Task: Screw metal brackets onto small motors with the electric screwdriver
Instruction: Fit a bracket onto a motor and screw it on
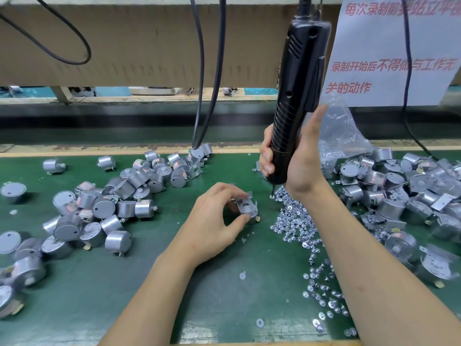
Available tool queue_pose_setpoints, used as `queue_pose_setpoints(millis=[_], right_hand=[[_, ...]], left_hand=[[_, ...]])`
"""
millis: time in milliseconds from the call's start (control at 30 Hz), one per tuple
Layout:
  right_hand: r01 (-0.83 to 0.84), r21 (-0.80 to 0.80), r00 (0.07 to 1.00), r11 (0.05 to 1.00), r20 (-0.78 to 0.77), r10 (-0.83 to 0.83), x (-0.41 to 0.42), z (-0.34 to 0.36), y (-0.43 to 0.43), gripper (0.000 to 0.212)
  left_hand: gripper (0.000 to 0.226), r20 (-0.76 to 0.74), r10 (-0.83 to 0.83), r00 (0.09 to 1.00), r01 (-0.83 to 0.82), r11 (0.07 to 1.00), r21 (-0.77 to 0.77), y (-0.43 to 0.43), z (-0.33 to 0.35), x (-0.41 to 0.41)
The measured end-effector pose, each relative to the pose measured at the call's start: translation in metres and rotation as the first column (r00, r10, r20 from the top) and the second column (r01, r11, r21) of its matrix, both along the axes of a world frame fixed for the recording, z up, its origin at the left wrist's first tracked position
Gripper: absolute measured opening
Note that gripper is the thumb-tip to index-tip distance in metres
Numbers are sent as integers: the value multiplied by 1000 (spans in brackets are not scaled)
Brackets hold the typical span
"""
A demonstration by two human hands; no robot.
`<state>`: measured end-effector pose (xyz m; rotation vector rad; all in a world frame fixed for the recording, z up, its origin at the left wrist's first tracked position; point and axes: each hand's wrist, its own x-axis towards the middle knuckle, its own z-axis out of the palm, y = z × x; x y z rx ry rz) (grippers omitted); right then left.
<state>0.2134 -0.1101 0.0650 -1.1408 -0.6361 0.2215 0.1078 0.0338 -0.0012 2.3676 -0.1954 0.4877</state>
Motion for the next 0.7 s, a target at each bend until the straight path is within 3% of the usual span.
queue_pose_setpoints(millis=[300,700], right_hand=[[-66,53,997,996,43,64,-14,2,6,84],[-171,75,985,982,-9,172,-25,-3,17,86]], left_hand=[[32,-37,-12,999,11,1000,-16,-1,-1,0],[40,-57,1,998,-2,1000,-15,-1,-2,0]])
